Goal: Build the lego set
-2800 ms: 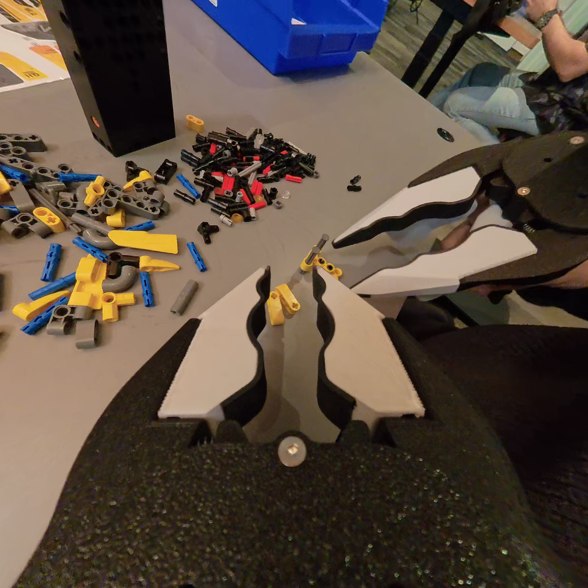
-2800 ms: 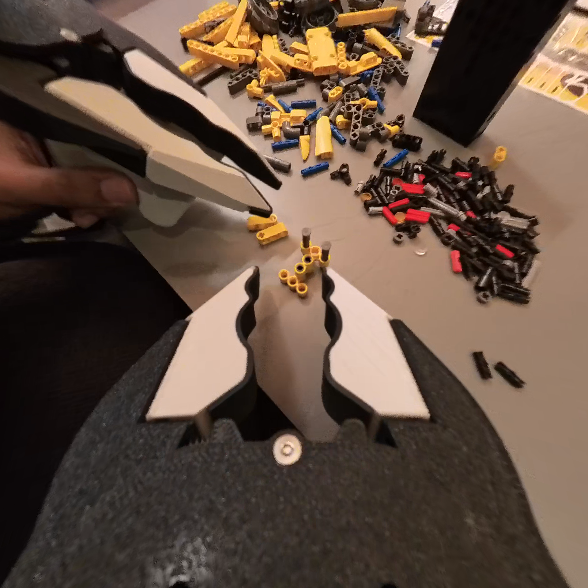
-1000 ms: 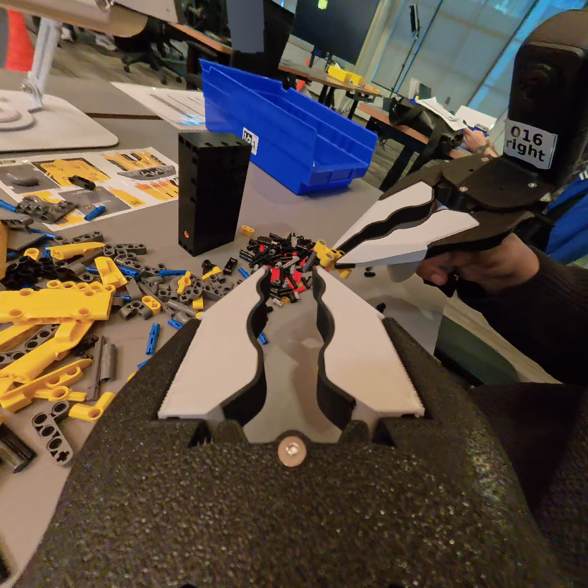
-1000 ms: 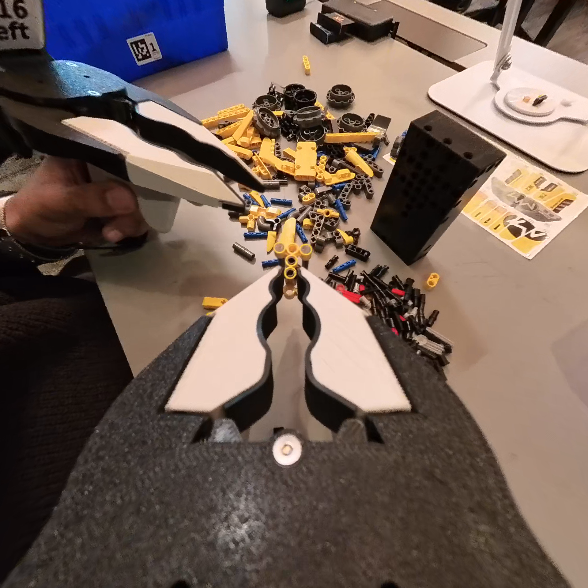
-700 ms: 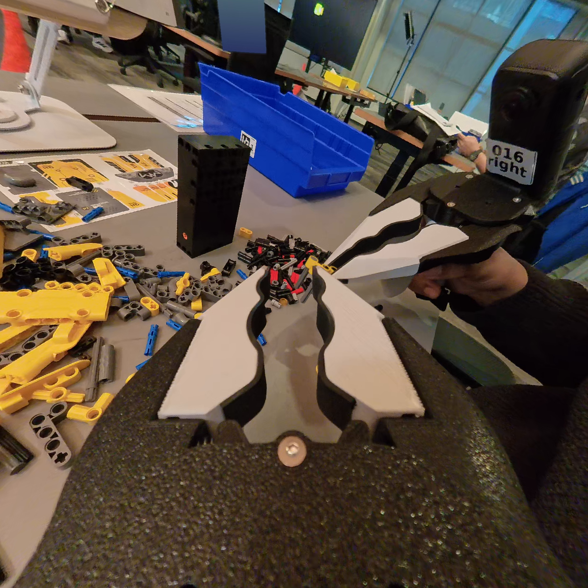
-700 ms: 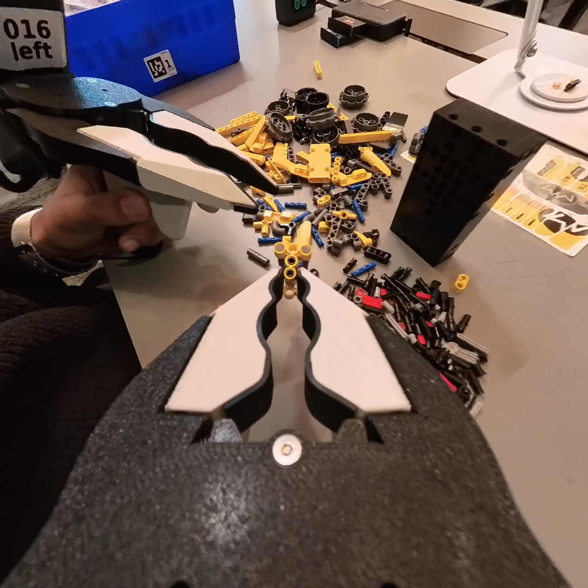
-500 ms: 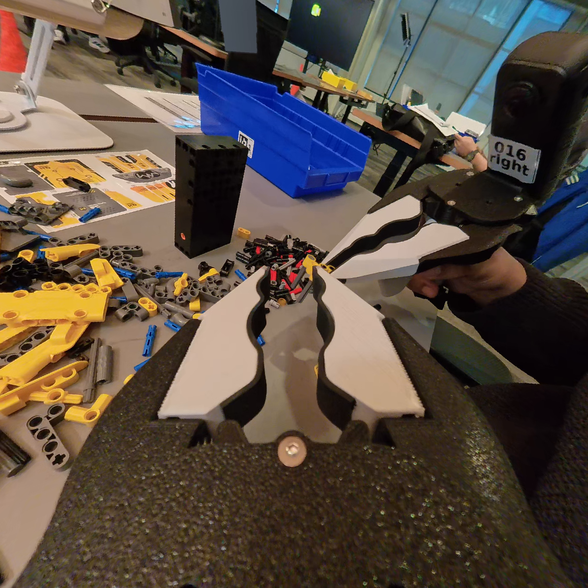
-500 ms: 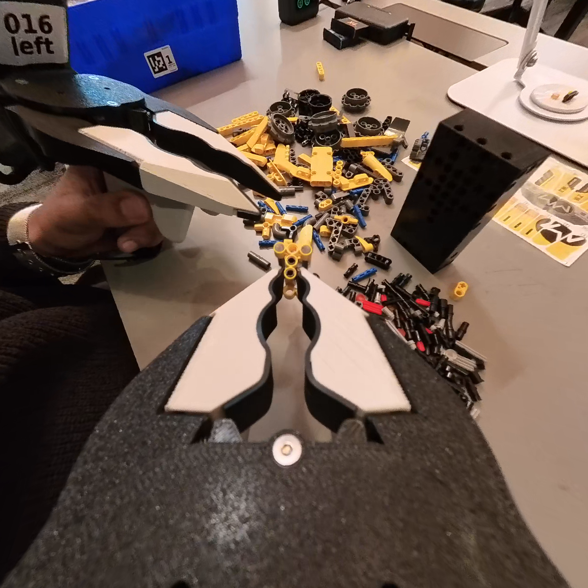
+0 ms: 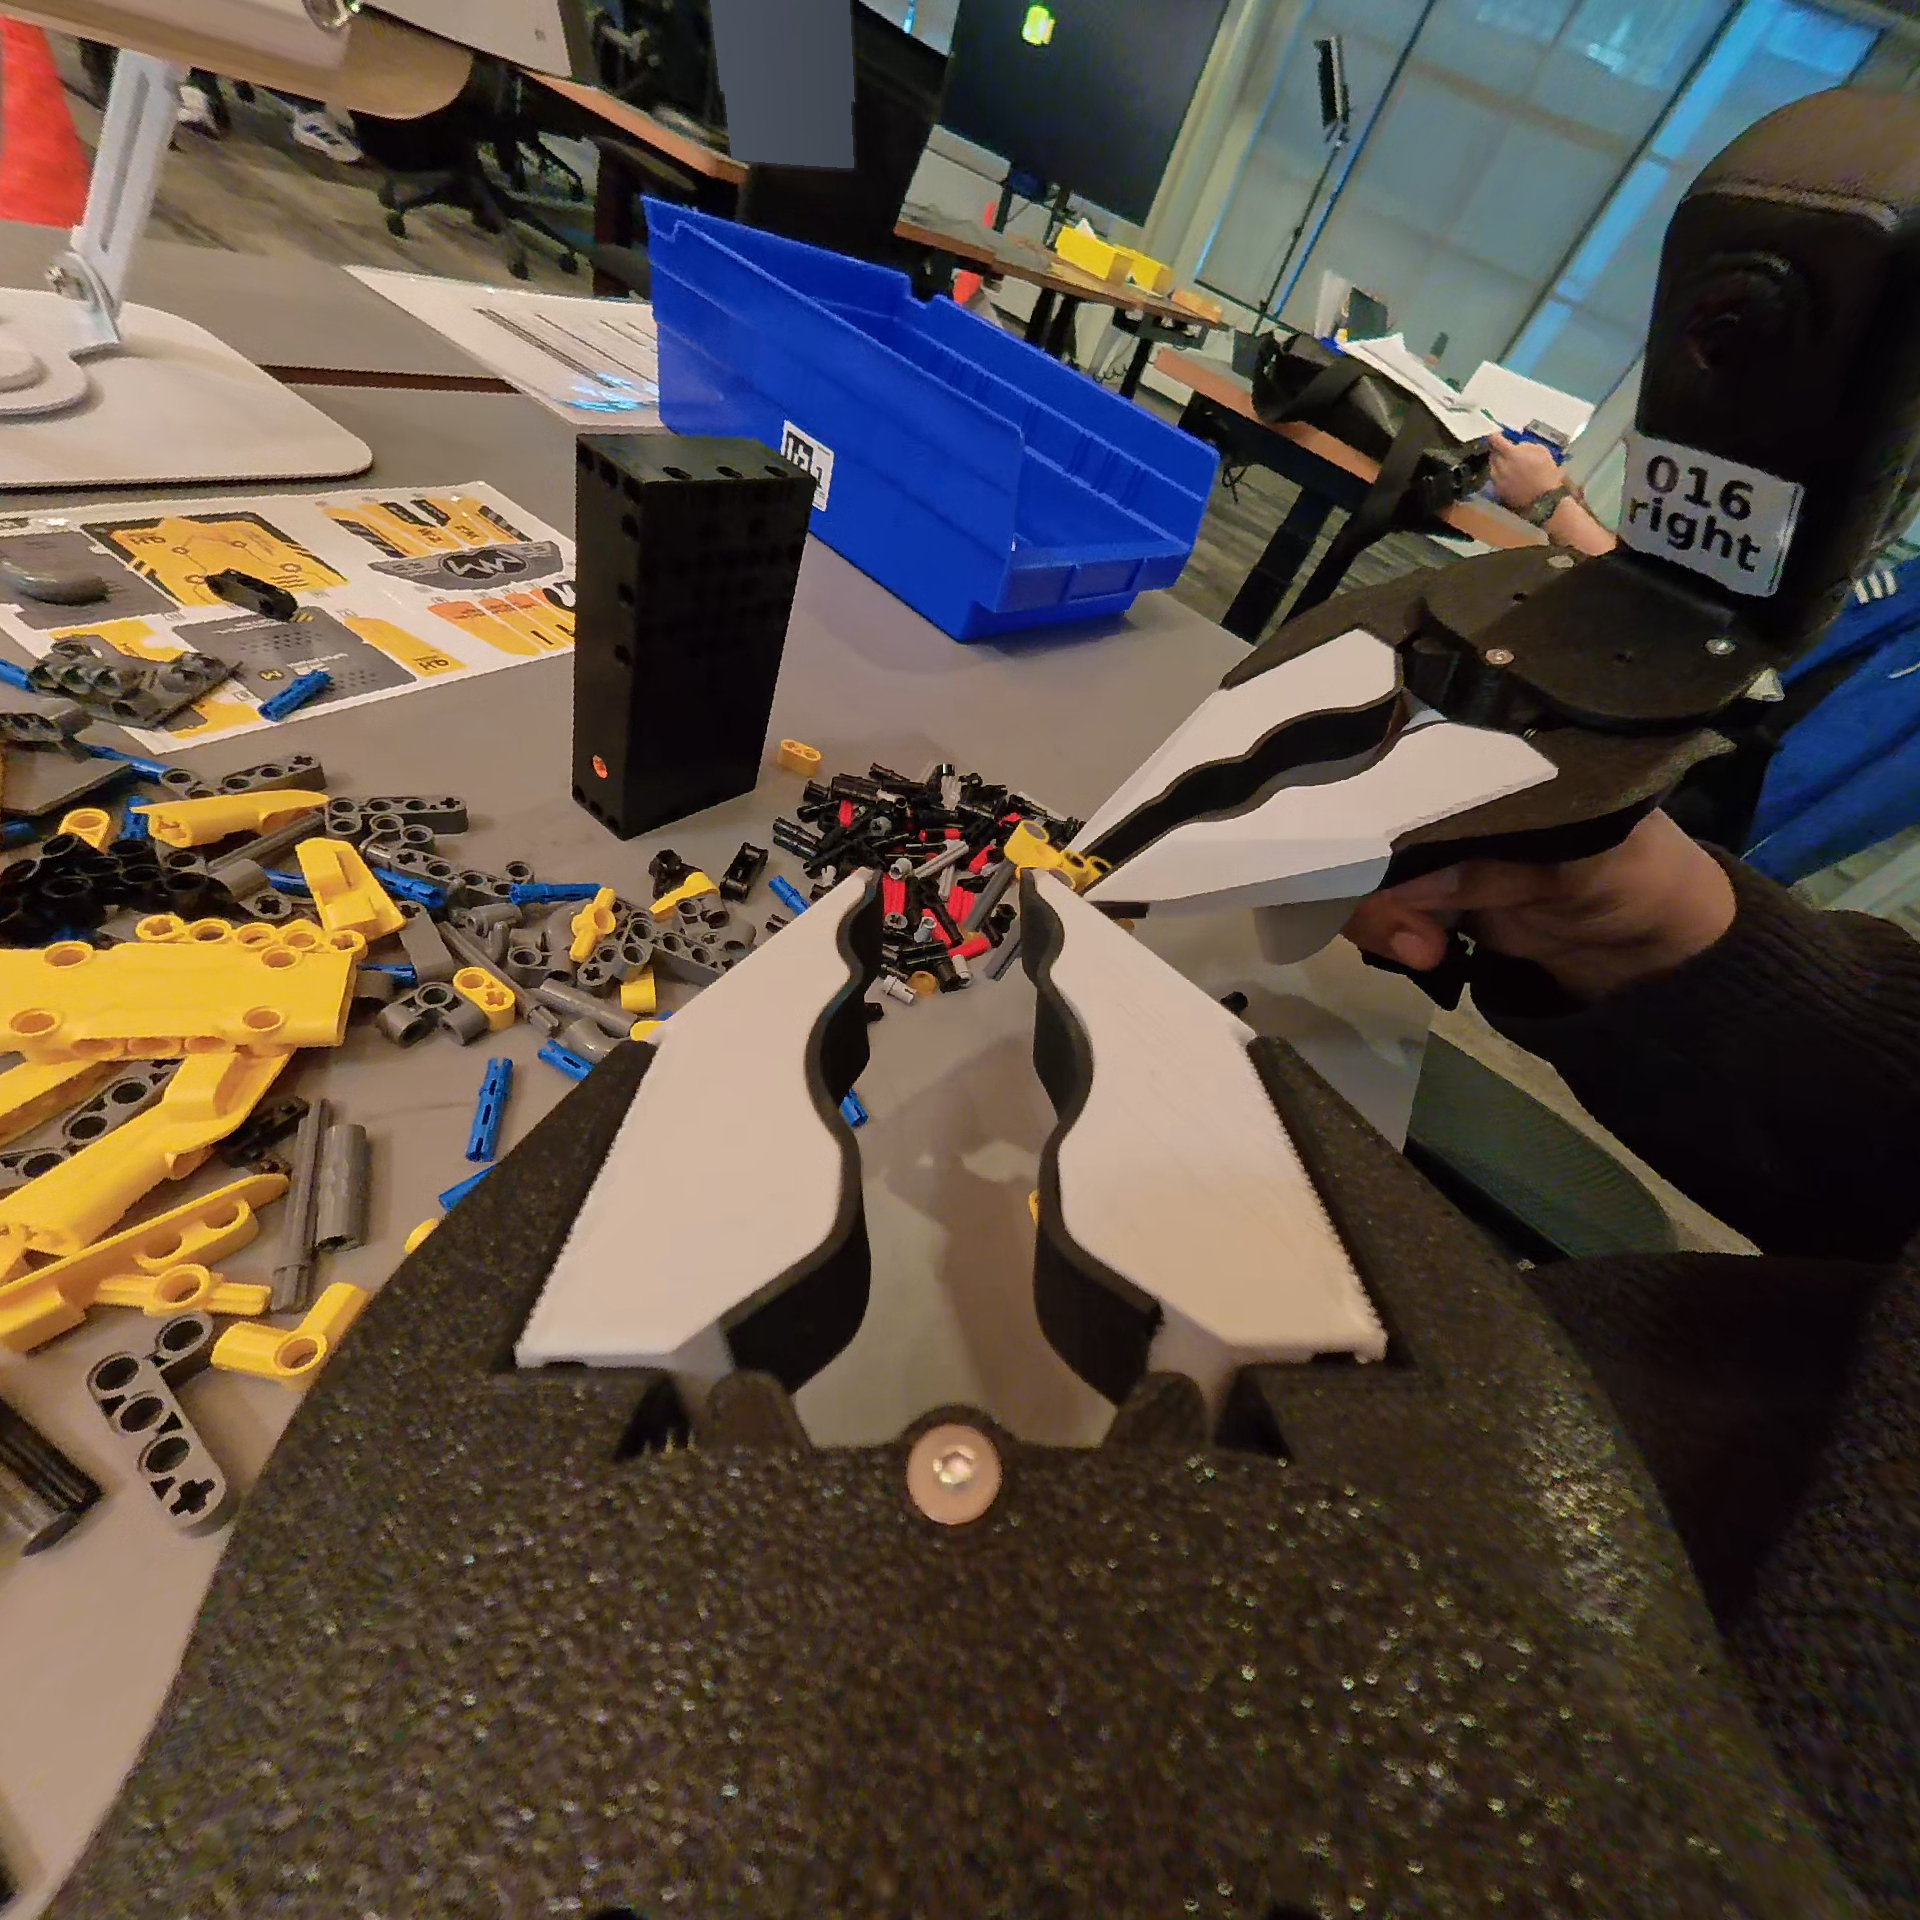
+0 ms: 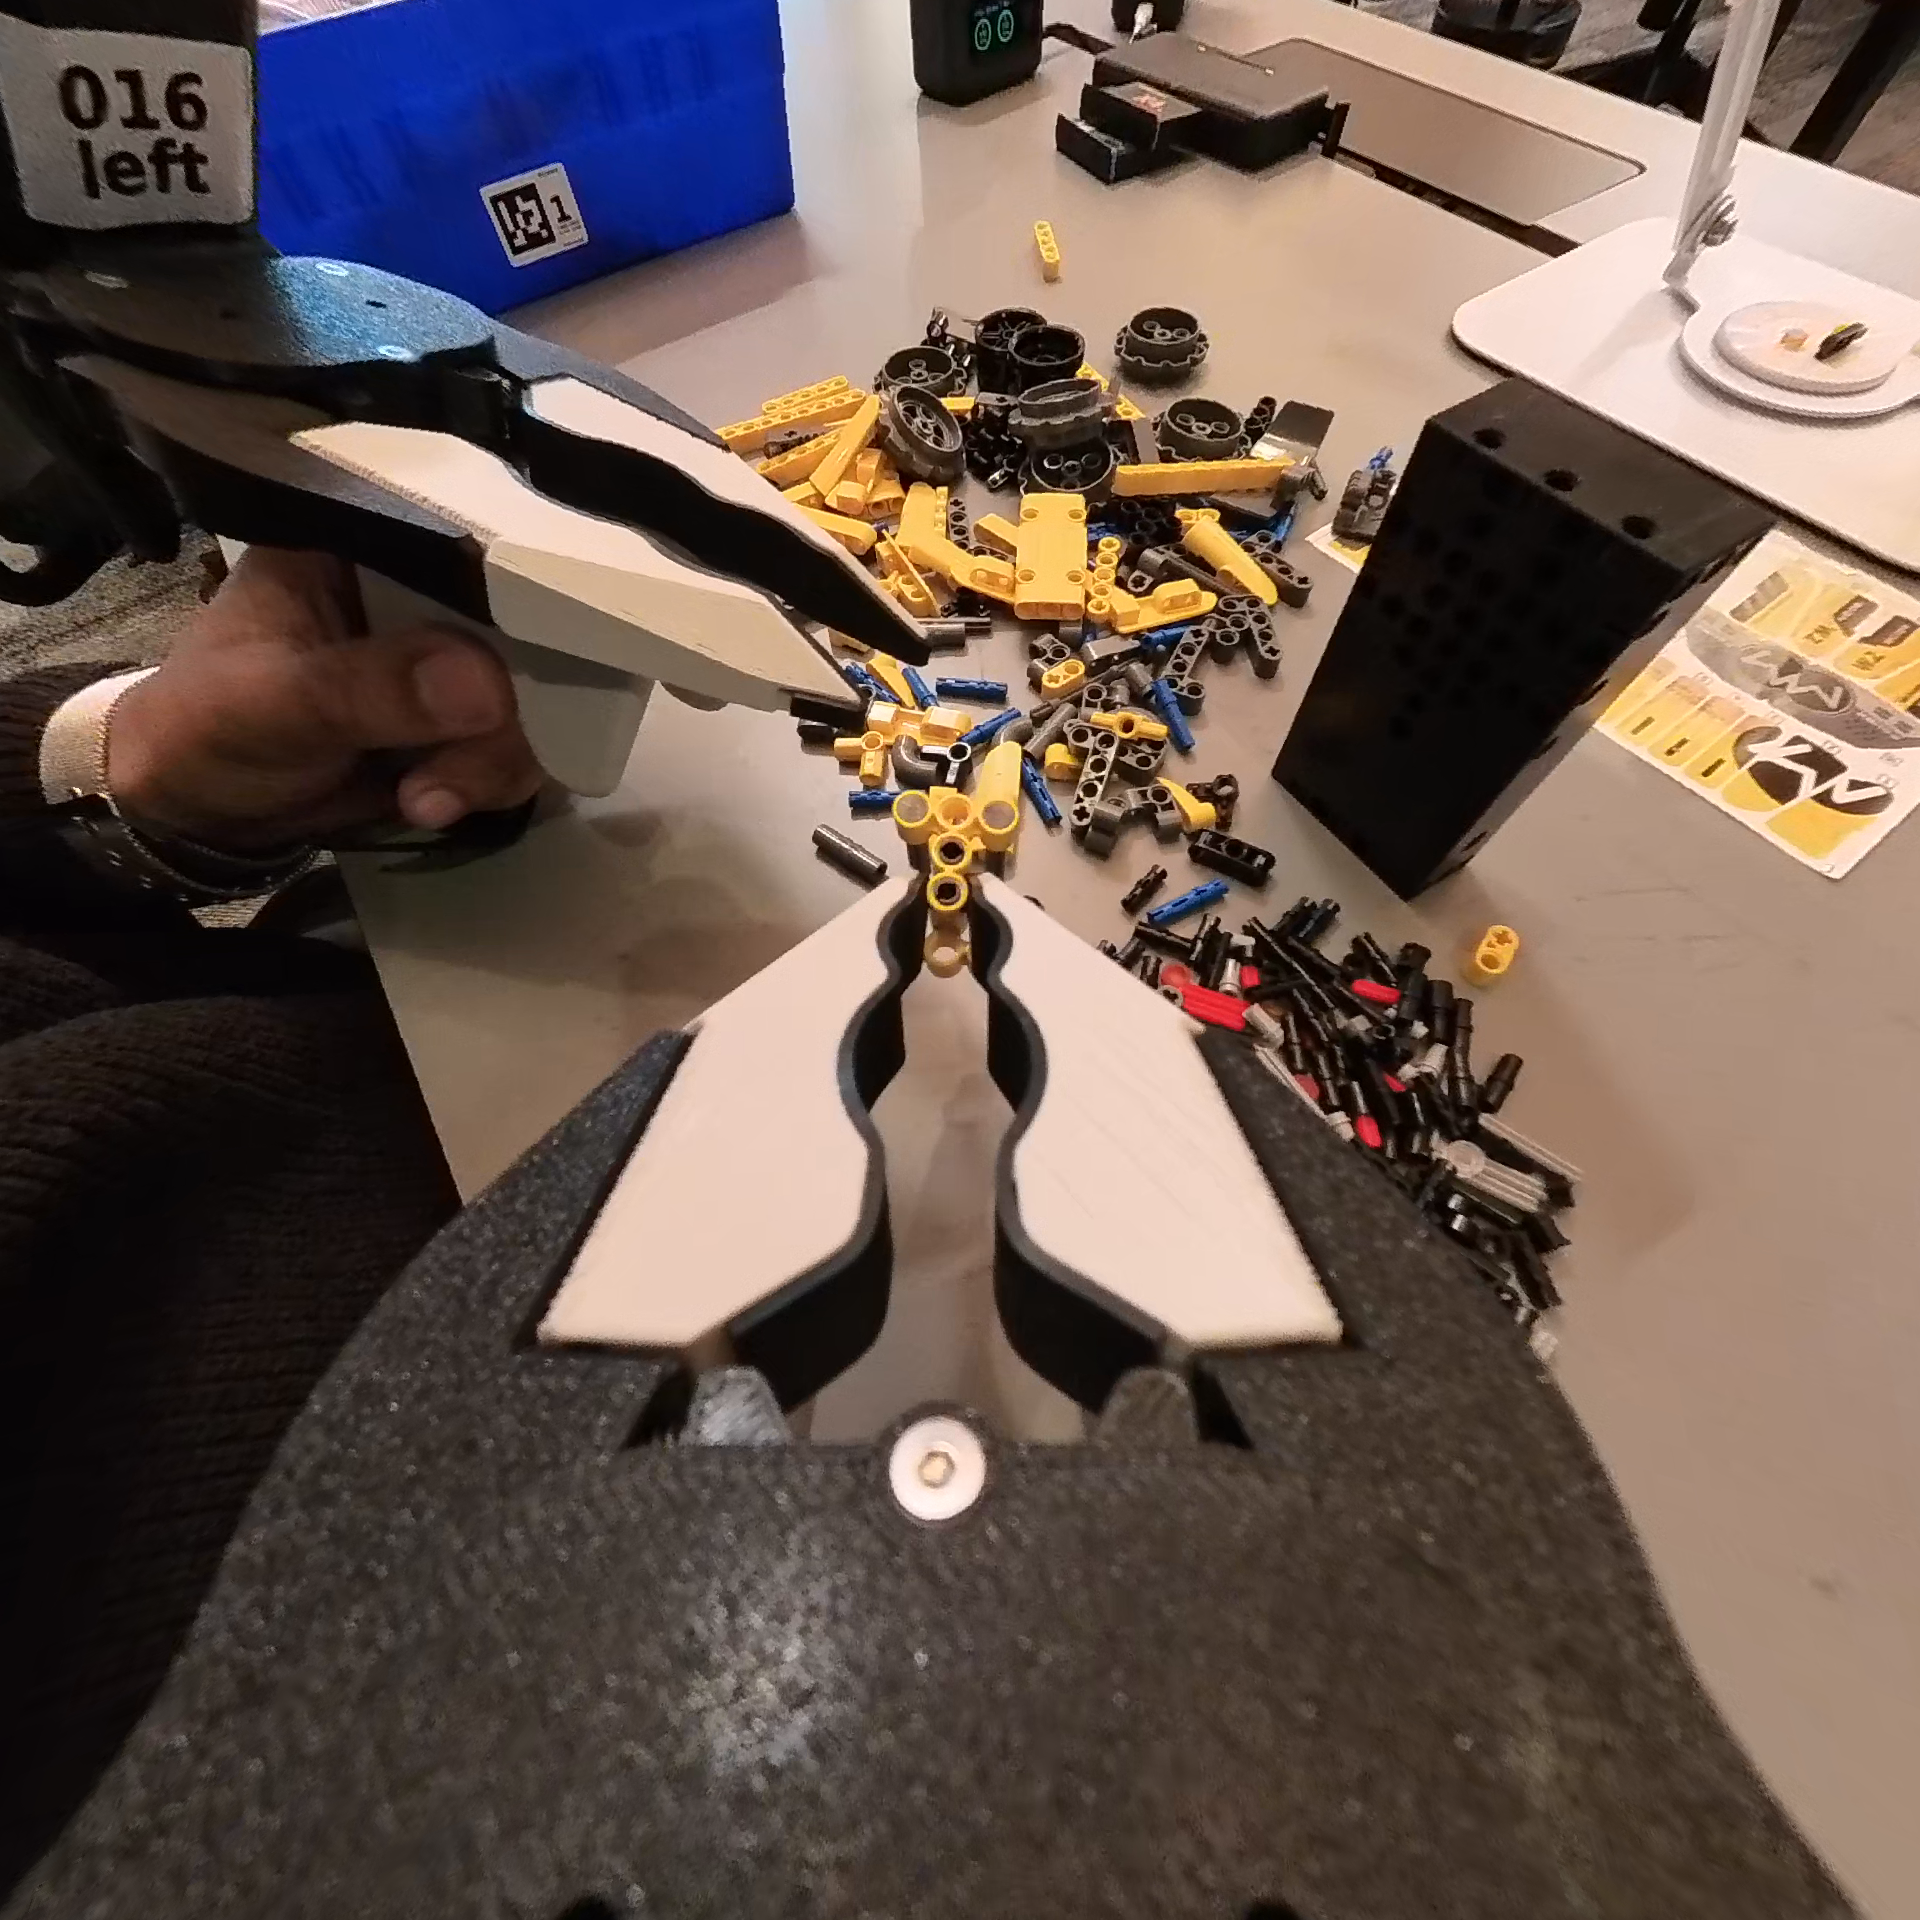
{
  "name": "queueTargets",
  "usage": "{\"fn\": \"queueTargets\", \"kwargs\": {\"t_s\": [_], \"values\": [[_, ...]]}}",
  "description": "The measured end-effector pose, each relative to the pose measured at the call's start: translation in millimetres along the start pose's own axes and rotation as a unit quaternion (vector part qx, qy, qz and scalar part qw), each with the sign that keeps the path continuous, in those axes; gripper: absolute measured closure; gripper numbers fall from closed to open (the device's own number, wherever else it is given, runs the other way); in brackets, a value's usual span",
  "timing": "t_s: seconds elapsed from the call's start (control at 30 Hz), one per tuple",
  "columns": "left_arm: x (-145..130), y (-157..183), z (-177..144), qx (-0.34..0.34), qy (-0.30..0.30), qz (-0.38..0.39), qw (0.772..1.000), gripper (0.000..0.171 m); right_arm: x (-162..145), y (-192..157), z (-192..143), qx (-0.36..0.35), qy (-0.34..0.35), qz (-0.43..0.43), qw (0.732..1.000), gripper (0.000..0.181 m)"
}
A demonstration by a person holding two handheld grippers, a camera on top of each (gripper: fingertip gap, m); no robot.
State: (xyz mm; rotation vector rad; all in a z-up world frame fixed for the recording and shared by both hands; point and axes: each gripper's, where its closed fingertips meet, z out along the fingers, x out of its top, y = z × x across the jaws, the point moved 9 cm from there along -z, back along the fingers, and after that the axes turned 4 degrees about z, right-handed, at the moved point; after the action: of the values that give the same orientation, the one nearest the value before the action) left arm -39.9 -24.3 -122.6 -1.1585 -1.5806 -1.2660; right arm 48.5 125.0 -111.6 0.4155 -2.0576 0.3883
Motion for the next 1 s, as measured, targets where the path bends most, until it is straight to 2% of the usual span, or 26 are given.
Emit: {"fn": "queueTargets", "kwargs": {"t_s": [1.0], "values": [[0.1, -1.4, -0.5, -0.001, 0.002, -0.007, 1.0, 0.146, 1.7, 1.7, -6.8, -0.001, -0.005, -0.003, 1.0, 0.174]]}}
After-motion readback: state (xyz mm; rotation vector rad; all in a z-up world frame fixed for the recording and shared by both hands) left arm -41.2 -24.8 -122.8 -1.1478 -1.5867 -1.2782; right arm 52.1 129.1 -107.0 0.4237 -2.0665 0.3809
